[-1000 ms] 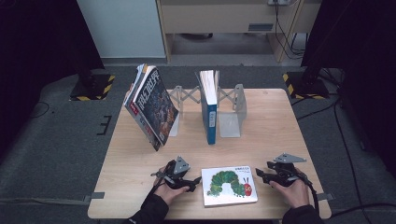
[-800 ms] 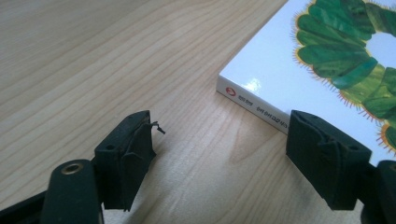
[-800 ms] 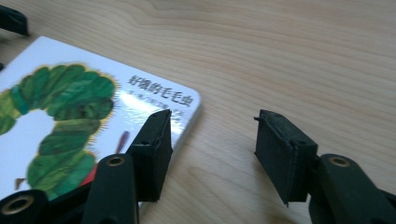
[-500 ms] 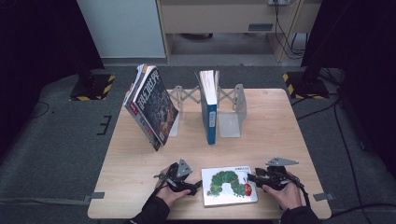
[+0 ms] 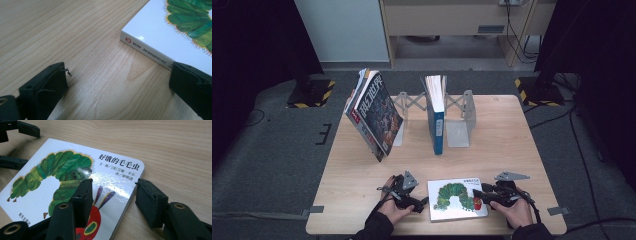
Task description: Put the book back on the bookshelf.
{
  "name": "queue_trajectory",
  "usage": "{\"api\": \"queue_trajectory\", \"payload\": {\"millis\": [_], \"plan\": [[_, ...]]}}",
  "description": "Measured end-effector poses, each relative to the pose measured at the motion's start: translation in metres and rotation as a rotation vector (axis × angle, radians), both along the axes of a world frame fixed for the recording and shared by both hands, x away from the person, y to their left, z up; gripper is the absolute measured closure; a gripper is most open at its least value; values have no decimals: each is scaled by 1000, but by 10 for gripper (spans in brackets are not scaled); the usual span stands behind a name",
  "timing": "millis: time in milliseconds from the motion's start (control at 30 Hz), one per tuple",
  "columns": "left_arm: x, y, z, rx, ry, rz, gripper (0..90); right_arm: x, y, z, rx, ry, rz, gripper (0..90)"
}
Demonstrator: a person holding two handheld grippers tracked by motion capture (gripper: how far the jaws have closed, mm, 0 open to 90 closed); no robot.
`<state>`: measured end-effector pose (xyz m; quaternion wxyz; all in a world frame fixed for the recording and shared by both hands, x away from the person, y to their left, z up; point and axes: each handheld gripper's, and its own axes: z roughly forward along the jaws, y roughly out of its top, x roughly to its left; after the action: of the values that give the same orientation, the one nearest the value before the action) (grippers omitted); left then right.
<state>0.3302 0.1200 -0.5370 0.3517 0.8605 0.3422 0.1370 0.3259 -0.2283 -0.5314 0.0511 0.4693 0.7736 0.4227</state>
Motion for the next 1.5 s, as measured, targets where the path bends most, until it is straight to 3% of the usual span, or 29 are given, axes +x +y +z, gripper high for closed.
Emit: {"api": "queue_trajectory", "payload": {"millis": [267, 500, 867, 1100, 1500], "plan": [[-1, 0, 0, -8, 0, 9, 11, -4, 2, 1, 10, 1, -8, 453], [-2, -2, 3, 3, 9, -7, 64, -3, 0, 6, 67, -13, -30, 453], [0, -5, 3, 2, 6, -3, 68, 1, 0, 11, 93, -75, -55, 437], [1, -5, 3, 2, 5, -1, 67, 3, -1, 17, 177, -137, -82, 441], [2, -6, 3, 1, 3, 1, 63, 2, 0, 21, 260, -191, -99, 446]]}}
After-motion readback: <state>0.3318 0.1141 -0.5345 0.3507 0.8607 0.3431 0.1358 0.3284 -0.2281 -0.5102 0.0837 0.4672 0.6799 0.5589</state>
